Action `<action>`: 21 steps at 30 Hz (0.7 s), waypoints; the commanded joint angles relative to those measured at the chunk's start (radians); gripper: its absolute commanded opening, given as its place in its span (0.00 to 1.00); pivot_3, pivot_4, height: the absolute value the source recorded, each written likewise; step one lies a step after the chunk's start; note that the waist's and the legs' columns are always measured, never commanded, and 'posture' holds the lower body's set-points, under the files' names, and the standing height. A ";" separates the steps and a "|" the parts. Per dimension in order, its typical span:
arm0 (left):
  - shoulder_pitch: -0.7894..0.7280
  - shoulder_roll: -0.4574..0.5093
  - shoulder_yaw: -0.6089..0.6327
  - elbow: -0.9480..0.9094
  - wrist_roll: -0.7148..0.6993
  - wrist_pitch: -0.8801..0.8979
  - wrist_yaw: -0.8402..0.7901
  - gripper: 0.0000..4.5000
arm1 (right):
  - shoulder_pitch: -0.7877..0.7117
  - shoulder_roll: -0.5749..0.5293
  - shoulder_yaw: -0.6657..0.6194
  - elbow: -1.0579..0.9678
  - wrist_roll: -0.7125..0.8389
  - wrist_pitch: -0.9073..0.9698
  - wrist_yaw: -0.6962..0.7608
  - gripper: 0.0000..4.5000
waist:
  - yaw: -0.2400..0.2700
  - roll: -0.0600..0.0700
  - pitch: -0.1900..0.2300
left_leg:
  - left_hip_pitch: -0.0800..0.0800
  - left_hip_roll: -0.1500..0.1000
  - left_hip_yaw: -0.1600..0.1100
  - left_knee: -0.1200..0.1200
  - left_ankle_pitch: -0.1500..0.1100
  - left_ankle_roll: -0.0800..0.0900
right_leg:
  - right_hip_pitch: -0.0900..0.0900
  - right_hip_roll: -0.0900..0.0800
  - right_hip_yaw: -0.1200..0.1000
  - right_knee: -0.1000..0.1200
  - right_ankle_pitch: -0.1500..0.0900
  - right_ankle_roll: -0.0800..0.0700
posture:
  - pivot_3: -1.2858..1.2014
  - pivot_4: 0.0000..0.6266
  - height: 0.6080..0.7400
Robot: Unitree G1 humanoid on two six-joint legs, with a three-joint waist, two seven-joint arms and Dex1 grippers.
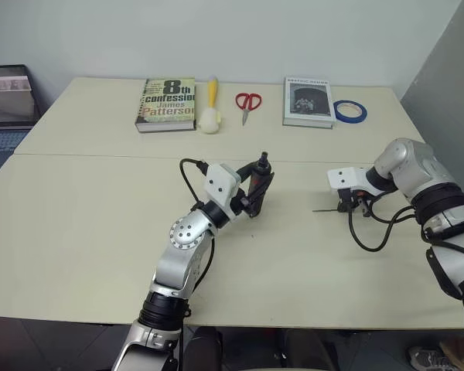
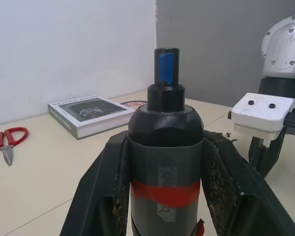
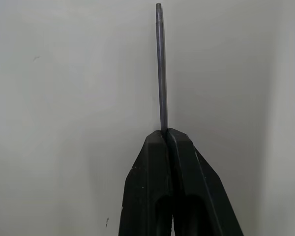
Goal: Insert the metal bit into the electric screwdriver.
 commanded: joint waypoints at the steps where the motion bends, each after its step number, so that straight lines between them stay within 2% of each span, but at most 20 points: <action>1: -0.008 0.000 -0.003 -0.009 0.007 -0.016 -0.001 0.36 | 0.023 -0.014 -0.009 -0.025 -0.001 0.021 0.049 0.00 | 0.000 0.000 0.000 | 0.000 0.000 0.000 0.000 0.000 0.000 | 0.000 0.000 0.000 0.000 0.000 0.000 | 0.52 0.24 1.00; 7: -0.015 0.002 0.004 -0.017 0.002 -0.005 0.004 0.36 | 0.029 -0.037 -0.127 -0.172 0.119 0.096 0.064 0.00 | 0.000 0.001 0.000 | -0.001 0.000 0.000 0.000 0.000 0.000 | 0.000 0.000 0.000 0.000 0.000 0.000 | 0.52 0.24 1.00; 12: -0.010 0.007 0.013 -0.017 0.000 0.000 0.010 0.36 | 0.087 -0.050 -0.293 -0.460 0.312 0.312 0.058 0.00 | 0.000 0.002 0.001 | -0.001 0.000 0.000 0.000 0.000 0.000 | -0.001 0.000 0.000 0.000 0.000 0.000 | 0.52 0.24 1.00; 14: -0.011 0.008 0.019 -0.015 0.000 0.003 0.016 0.36 | 0.128 -0.038 -0.401 -0.624 0.428 0.479 0.007 0.00 | 0.001 0.002 0.001 | -0.001 0.000 0.000 0.000 0.000 0.000 | -0.001 0.000 0.000 0.000 0.000 0.000 | 0.52 0.24 1.00; 17: -0.009 0.009 0.023 -0.017 -0.002 0.006 0.018 0.36 | 0.167 -0.037 -0.456 -0.742 0.496 0.591 -0.044 0.00 | 0.001 0.002 0.001 | -0.002 0.000 -0.001 0.000 0.000 0.000 | -0.001 0.000 0.000 0.000 0.000 0.000 | 0.52 0.24 1.00; 19: -0.021 0.011 0.029 -0.004 0.000 0.005 0.021 0.36 | 0.199 0.100 -0.654 -0.883 0.650 0.765 -0.244 0.00 | 0.001 0.002 0.001 | -0.002 0.000 -0.001 0.000 0.000 0.000 | -0.001 0.000 0.000 0.000 0.000 0.000 | 0.52 0.24 1.00; 21: -0.034 0.012 0.034 0.006 0.001 0.008 0.022 0.36 | 0.220 0.228 -0.784 -0.993 0.750 0.872 -0.412 0.00 | -0.006 0.003 0.001 | -0.001 0.000 -0.001 0.000 0.000 0.000 | -0.001 0.001 0.000 0.001 0.000 0.000 | 0.52 0.24 1.00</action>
